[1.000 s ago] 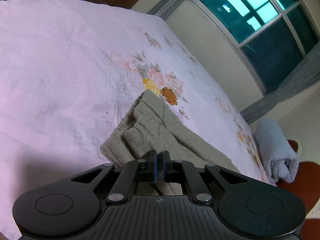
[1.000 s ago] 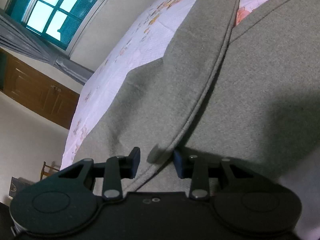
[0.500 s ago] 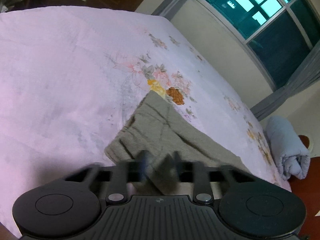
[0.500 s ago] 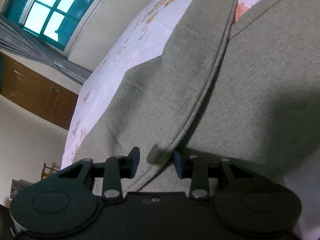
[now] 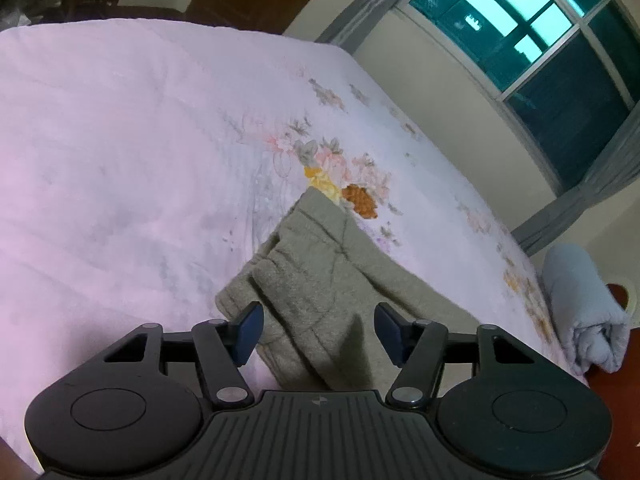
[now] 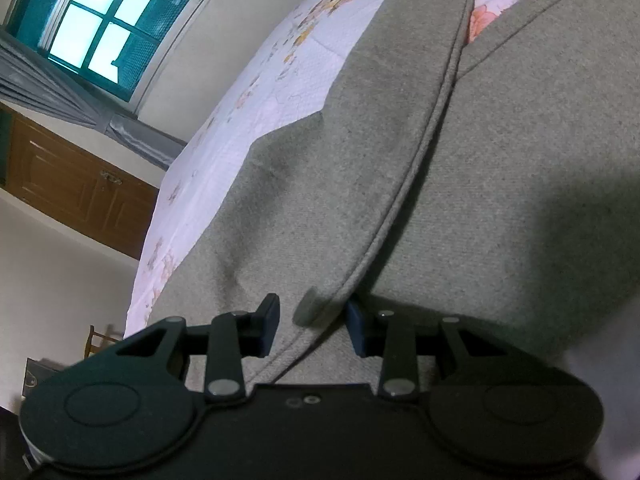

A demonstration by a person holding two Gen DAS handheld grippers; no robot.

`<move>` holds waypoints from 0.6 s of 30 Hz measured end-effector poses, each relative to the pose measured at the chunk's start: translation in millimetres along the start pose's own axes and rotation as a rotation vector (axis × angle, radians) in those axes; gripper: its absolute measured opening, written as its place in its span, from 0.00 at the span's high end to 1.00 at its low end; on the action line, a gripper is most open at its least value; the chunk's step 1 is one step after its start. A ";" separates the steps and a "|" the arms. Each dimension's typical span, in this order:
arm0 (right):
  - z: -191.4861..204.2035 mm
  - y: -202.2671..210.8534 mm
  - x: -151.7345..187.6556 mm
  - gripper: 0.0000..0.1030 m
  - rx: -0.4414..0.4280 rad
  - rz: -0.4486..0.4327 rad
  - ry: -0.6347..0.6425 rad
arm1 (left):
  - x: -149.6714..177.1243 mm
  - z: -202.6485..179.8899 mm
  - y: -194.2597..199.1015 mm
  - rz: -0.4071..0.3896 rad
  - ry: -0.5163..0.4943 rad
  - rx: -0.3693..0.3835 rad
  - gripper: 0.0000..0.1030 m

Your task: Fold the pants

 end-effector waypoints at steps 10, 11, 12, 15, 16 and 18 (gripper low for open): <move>29.1 11.2 -5.6 1.00 -0.072 -0.023 0.095 | -34.3 -9.3 -9.6 -0.011 0.055 0.216 0.80; 40.2 22.5 -7.6 1.00 -0.100 -0.041 0.125 | -39.3 -12.0 -2.4 -0.018 0.037 0.236 0.80; 49.2 34.5 -8.9 1.00 -0.114 -0.048 0.150 | -41.7 -11.3 1.6 -0.013 0.020 0.242 0.80; 44.1 52.5 -3.0 1.00 -0.111 -0.037 0.175 | -29.4 4.0 -7.2 0.065 0.003 0.229 0.80; 35.9 49.8 2.2 1.00 -0.086 -0.021 0.187 | -20.6 10.2 -15.5 0.101 -0.006 0.202 0.80; 4.3 27.9 16.0 1.00 0.021 0.045 0.194 | -2.7 23.6 -32.2 0.158 0.000 0.167 0.80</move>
Point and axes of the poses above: each gripper's, at about its wrist camera, not at the fingertips, and y roughly against the way its jaws point, z to its left, x to its underside, the point moved 9 cm from there along -y, roughly the way its jaws point, and after that the axes turned 8 degrees about -y, right-handed, at the moved point
